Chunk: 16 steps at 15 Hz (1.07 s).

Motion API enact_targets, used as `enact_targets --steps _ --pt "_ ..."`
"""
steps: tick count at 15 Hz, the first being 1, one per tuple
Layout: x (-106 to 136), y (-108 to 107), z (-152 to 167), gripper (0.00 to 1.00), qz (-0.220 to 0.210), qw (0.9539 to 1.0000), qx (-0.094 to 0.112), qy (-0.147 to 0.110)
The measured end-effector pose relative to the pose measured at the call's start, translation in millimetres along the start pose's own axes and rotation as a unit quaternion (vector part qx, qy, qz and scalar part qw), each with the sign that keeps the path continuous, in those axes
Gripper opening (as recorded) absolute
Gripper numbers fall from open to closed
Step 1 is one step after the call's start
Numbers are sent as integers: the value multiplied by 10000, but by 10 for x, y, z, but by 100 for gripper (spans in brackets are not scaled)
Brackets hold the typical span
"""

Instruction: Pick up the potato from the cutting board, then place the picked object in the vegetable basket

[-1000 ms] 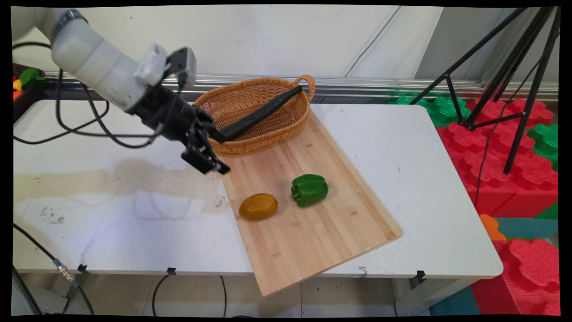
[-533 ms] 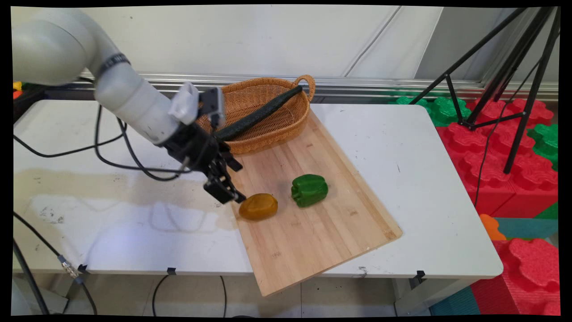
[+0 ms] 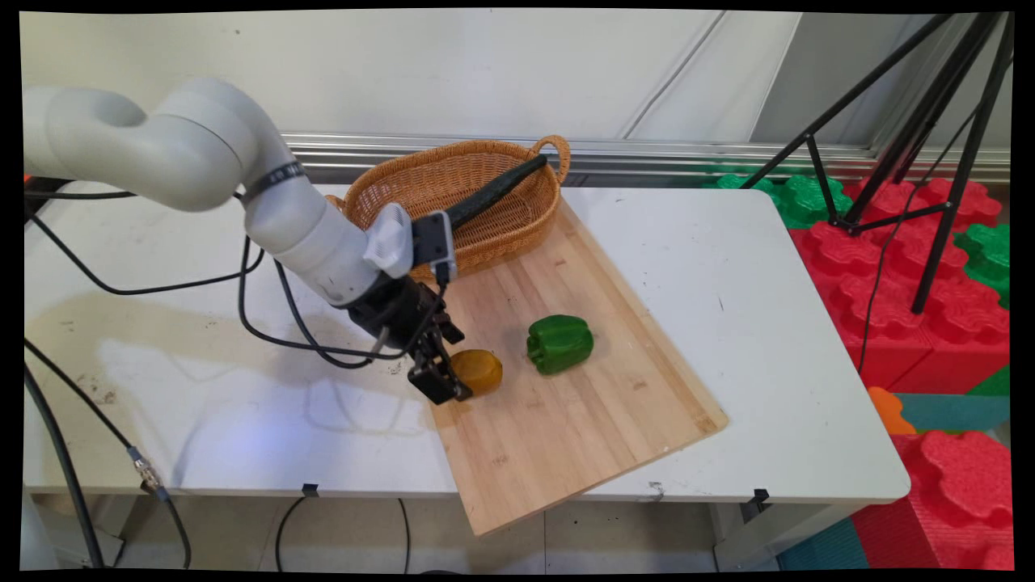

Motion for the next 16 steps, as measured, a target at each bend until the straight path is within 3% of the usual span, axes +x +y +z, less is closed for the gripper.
enact_targets --steps 4,5,11,16 --pt "13 26 178 100 40 10000 36 -54" --pt "17 32 204 0 56 10000 36 -44" --pt "3 53 209 0 177 9998 40 34" --pt "-8 62 23 0 195 9996 32 193"
